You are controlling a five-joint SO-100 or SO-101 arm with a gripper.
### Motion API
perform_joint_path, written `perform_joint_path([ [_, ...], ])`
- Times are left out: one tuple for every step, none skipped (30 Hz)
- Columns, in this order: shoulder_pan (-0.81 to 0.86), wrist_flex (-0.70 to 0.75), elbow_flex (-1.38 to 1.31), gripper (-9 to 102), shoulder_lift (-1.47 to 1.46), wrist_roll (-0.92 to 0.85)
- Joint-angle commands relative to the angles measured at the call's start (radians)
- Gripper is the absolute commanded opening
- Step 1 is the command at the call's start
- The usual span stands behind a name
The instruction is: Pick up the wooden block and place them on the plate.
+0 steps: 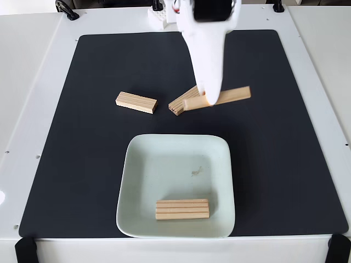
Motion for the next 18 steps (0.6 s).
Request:
perform_joint_path([
  [0.017,-0.021,-0.124,-1,-0.078,0.066],
  [0.017,-0.014,-0.150,-1,-0.112,0.075],
  [0.018,-0.011,-0.173,-1,-0.146,0.075],
  [0.018,-0.009,-0.195,-1,-0.173,0.075],
  [0.018,-0.009,-0.212,-1,-0.199,0.075],
  [0.021,-0.009,-0.227,-1,-0.225,0.075],
  [0.026,-0.009,-0.239,-1,-0.249,0.075],
  [0.028,-0.009,-0.252,-1,-0.270,0.075],
  [0.029,-0.009,-0.262,-1,-0.290,0.075],
  [0.031,-0.009,-0.273,-1,-0.308,0.072],
  [0.031,-0.009,-0.282,-1,-0.328,0.069],
  [0.032,-0.009,-0.295,-1,-0.348,0.067],
  [0.032,-0.009,-0.308,-1,-0.367,0.067],
  [0.034,-0.009,-0.324,-1,-0.385,0.067],
  [0.034,-0.009,-0.339,-1,-0.403,0.069],
  [0.038,-0.011,-0.353,-1,-0.420,0.071],
  [0.046,-0.011,-0.370,-1,-0.436,0.074],
  [0.049,-0.011,-0.383,-1,-0.451,0.075],
])
